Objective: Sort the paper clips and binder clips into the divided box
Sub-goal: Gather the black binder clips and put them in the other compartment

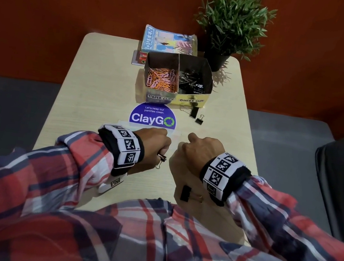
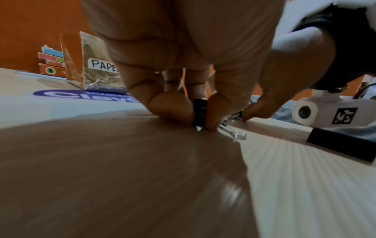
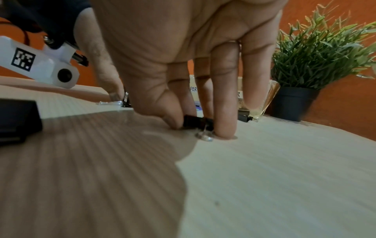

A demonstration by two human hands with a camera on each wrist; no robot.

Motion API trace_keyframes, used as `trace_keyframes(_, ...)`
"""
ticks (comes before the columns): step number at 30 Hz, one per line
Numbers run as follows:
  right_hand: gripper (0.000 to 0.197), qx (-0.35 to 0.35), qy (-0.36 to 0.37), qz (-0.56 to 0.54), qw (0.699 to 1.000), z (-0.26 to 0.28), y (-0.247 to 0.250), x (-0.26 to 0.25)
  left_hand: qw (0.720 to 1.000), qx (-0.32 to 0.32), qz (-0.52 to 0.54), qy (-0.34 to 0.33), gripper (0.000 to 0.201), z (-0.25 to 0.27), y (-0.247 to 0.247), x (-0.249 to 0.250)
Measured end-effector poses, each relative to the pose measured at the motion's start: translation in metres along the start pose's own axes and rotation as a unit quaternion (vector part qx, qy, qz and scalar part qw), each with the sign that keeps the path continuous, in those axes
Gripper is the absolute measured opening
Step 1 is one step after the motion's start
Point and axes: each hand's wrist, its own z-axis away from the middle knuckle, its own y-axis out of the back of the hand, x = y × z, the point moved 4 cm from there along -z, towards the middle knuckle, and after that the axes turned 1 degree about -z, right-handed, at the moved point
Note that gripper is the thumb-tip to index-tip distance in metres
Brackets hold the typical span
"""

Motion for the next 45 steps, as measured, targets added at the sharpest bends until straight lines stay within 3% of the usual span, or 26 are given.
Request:
trace_keyframes(7, 0.031, -0.005, -0.021, -0.034, 0.999, 0.003, -0.002, 0.01, 1.0, -0.005, 0.021, 0.008, 0.013, 0.003, -0.004, -0.001)
trace_keyframes(13, 0.021, 0.051, -0.044, -0.076, 0.995, 0.0, 0.015, 0.033, 0.999, -0.002, 0.038, 0.01, 0.013, 0.004, -0.003, -0.002)
trace_keyframes(18, 0.025, 0.032, -0.076, -0.103, 0.991, -0.009, 0.007, 0.043, 0.999, 0.019, 0.027, -0.001, 0.014, 0.006, 0.0, 0.0)
trace_keyframes(20, 0.025, 0.057, -0.128, -0.178, 0.974, -0.009, 0.006, 0.058, 1.0, 0.015, 0.021, -0.007, 0.019, 0.006, -0.001, 0.002)
trace_keyframes(23, 0.017, 0.101, -0.186, -0.325, 0.922, -0.003, 0.003, 0.085, 1.0, 0.008, 0.028, -0.009, 0.028, 0.002, -0.002, 0.003)
trace_keyframes(26, 0.017, 0.117, -0.199, -0.345, 0.91, 0.005, -0.006, 0.105, 0.998, 0.006, 0.058, -0.004, 0.021, 0.0, -0.003, 0.002)
trace_keyframes(29, 0.025, 0.111, -0.207, -0.299, 0.925, 0.008, -0.02, 0.116, 0.998, 0.002, 0.067, -0.016, 0.019, 0.0, -0.003, 0.003)
trace_keyframes(31, 0.018, 0.1, -0.213, -0.242, 0.941, 0.007, -0.026, 0.115, 0.998, -0.004, 0.054, -0.029, 0.02, 0.0, -0.002, 0.005)
trace_keyframes(35, 0.031, 0.024, -0.135, -0.088, 0.987, -0.001, -0.031, 0.09, 0.999, -0.006, 0.031, -0.038, 0.015, -0.002, -0.002, 0.007)
trace_keyframes(41, 0.032, 0.008, -0.07, -0.025, 0.997, -0.005, -0.017, 0.07, 0.999, 0.015, 0.034, -0.019, 0.008, 0.001, -0.005, 0.01)
trace_keyframes(45, 0.032, 0.047, -0.101, -0.084, 0.99, -0.008, -0.005, 0.072, 0.999, 0.007, 0.009, -0.033, 0.009, 0.002, -0.014, 0.018)
